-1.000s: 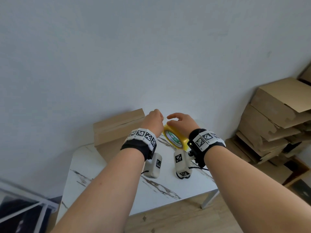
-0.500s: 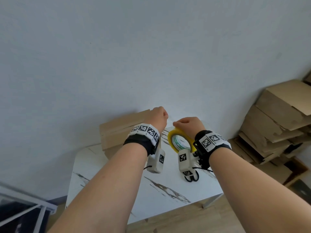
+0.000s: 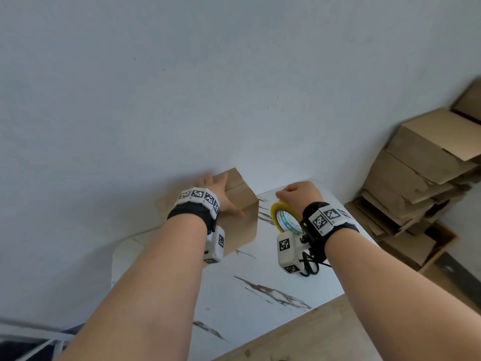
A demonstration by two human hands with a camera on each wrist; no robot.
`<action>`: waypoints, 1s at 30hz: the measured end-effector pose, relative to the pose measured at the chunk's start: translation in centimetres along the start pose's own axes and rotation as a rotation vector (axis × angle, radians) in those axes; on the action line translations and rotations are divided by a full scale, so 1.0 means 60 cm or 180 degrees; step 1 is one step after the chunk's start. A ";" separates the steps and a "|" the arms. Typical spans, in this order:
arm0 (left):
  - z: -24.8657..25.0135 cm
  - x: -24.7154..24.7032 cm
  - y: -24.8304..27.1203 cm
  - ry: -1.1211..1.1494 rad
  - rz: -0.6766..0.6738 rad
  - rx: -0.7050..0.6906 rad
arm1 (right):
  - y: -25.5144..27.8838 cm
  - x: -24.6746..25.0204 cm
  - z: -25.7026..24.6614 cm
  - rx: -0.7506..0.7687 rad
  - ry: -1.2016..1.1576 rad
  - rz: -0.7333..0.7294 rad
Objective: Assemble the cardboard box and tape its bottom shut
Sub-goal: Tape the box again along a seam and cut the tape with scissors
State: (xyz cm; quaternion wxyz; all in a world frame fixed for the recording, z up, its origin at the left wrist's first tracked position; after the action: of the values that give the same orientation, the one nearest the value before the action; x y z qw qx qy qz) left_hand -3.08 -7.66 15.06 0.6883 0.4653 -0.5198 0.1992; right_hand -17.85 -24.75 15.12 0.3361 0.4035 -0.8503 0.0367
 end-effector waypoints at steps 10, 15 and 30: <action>0.021 0.004 0.026 -0.0321 0.0199 0.0161 | 0.002 -0.011 -0.027 -0.0043 0.0255 0.0071; 0.044 -0.007 0.041 -0.0432 0.0374 0.0347 | 0.006 -0.001 -0.030 -0.0010 0.0365 0.0052; 0.122 0.052 0.062 0.1486 0.0725 -0.0632 | 0.007 0.043 -0.039 0.0111 0.0275 0.0156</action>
State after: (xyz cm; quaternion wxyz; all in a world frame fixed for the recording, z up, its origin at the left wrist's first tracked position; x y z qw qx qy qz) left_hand -8.59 -12.69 19.68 0.8048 0.2756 -0.4130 0.3253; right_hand -18.05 -25.37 18.55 0.3644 0.3864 -0.8438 0.0771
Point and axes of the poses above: each hand's wrist, its own y-axis away from the middle knuckle, its own x-axis out of the back of the hand, z = x × y, the point moved 2 cm from there along -y, towards the middle knuckle, and after that the axes turned 6 degrees about -y, right-handed, at the moved point
